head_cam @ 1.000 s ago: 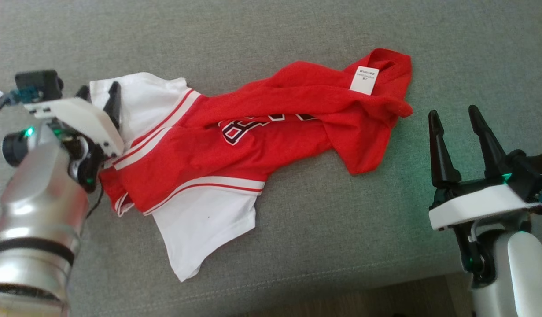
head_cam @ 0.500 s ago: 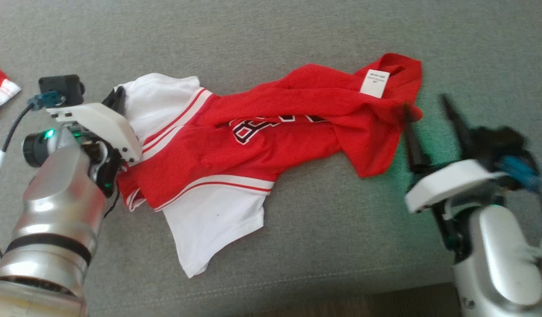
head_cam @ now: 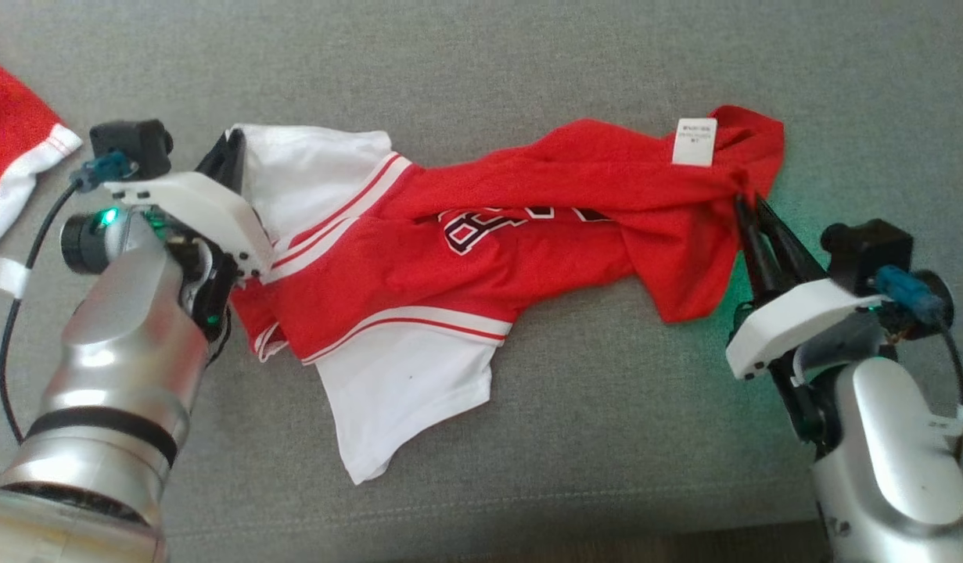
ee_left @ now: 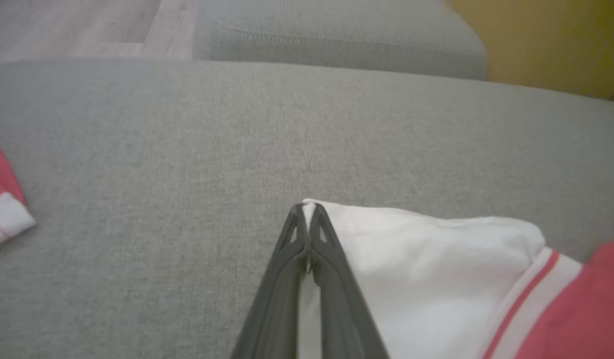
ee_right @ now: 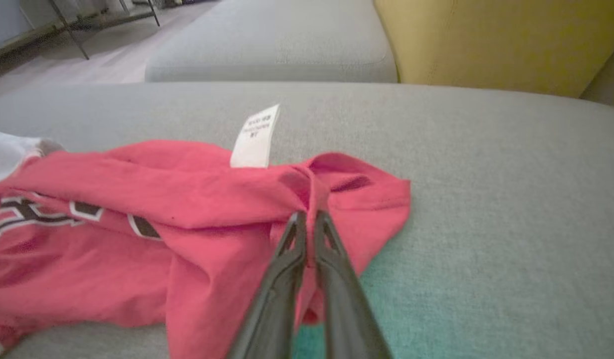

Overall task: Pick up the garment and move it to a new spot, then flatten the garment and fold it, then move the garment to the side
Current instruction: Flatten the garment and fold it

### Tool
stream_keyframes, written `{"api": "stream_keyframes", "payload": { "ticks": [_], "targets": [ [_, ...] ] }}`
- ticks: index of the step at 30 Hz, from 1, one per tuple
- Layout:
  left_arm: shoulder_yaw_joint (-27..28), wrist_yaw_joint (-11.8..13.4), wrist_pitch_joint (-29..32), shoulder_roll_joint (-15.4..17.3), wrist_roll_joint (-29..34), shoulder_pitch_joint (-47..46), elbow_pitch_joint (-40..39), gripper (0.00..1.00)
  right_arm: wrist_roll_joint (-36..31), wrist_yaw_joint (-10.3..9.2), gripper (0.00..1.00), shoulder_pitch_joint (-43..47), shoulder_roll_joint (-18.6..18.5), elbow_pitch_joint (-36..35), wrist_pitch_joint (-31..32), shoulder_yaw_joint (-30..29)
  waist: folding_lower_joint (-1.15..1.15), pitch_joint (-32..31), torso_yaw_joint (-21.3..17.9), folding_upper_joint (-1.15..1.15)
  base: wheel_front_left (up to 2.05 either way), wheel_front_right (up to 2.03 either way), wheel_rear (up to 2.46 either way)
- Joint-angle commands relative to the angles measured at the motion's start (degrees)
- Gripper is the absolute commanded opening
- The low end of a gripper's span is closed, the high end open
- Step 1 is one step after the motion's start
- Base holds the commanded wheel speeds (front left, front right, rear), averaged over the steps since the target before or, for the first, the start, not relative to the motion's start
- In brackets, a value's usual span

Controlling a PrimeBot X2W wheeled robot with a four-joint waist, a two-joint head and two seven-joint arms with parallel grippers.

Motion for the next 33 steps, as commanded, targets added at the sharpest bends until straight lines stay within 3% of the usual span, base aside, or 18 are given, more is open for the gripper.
{"api": "stream_keyframes", "payload": {
  "ticks": [1,5,13,22,33],
  "targets": [
    [1.08,0.02,-0.92,2.63,-0.18,-1.72,-2.63,0.00,0.72,-0.04,0.00,-0.75,-0.62,-3.25,-1.07,0.80,-0.01,-0.89,0.32,0.00,0.00,0.00,0.00],
    [3.32,0.36,-1.23,4.81,0.56,-0.68,-10.10,0.00,2.18,-0.04,0.00,0.20,-1.22,-7.11,-1.76,-0.23,-0.01,-3.28,0.85,0.00,0.00,0.00,0.00],
    [10.20,4.27,-1.26,8.87,6.28,6.64,-36.08,0.00,2.91,-0.04,0.00,1.22,-2.56,-18.45,-0.97,-3.27,-0.01,-9.76,2.40,0.00,0.00,0.00,0.00],
    [12.38,8.17,-0.10,11.64,9.29,11.21,-59.05,0.00,3.49,-0.04,0.00,0.59,-3.62,-31.21,2.88,-6.06,-0.01,-17.07,3.25,0.00,0.00,0.00,0.00],
    [12.38,11.26,8.16,13.48,9.60,10.44,-72.99,0.00,4.97,-0.04,0.00,-0.68,-4.07,-38.84,7.70,-8.81,-0.01,-21.23,3.66,0.00,0.00,0.00,0.00]
  ]
}}
